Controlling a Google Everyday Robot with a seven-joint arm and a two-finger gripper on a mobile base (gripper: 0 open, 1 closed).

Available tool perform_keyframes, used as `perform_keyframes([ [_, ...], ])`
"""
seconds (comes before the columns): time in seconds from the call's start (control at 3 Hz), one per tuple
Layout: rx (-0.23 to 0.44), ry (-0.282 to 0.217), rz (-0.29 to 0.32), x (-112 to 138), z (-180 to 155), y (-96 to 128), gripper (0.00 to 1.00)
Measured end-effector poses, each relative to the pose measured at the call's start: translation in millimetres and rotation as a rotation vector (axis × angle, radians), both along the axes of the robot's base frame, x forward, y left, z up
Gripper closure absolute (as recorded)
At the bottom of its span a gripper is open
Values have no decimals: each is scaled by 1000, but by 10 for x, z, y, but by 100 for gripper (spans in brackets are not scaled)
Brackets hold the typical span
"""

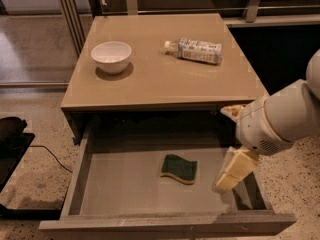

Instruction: Pick sponge from top drawer and place on counter

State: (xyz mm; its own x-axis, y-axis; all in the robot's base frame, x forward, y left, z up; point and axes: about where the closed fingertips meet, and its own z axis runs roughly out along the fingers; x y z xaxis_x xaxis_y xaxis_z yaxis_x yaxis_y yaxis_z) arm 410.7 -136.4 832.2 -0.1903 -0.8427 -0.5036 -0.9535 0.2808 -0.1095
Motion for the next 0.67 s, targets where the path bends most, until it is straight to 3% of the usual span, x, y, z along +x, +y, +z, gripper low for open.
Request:
perform_keyframes([
  [0.33, 56, -8, 1, 9, -455, 225, 0],
  [0.67, 50, 10, -17, 48, -859, 403, 0],
])
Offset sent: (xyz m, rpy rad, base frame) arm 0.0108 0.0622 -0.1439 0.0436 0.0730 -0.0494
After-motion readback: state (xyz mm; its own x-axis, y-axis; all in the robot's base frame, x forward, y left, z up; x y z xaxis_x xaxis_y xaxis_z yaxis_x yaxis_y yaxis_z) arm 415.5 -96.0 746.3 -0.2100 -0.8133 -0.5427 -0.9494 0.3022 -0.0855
